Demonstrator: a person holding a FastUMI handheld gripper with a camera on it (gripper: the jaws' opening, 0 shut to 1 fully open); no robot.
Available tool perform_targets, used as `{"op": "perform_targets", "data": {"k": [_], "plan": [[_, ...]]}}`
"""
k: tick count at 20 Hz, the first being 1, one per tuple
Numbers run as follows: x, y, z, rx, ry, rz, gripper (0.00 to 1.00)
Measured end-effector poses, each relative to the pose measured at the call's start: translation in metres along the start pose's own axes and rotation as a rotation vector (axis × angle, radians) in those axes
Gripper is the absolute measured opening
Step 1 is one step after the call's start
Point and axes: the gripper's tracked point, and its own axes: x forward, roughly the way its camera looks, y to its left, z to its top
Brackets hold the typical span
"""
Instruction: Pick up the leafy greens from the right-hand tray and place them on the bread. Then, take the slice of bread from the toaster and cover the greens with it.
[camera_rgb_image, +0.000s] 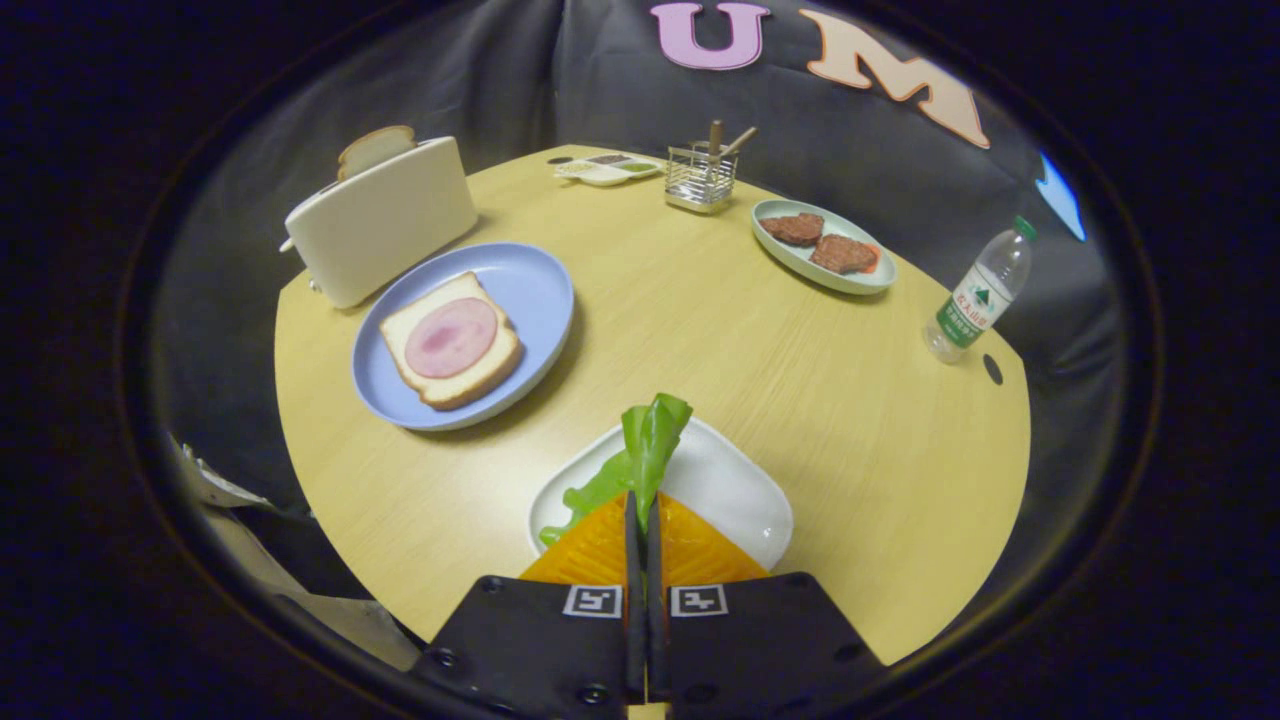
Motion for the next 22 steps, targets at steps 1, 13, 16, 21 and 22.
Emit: {"op": "perform_targets", "data": {"k": [1,13,16,21,22], "plan": [[-0.003,0.001,0.001,-0.005,0.0,-0.007,0.04],[-0.034,0.025,0.036,-0.044,-0.055,-0.029,0.04],[-0.036,0.039,0.05,-0.069,-0.069,-0.017,0.04],[-0.032,0.069,0.07,-0.124,-0.081,0.015,0.04],[-0.03,0.074,0.073,-0.133,-0.083,0.021,0.04]]}}
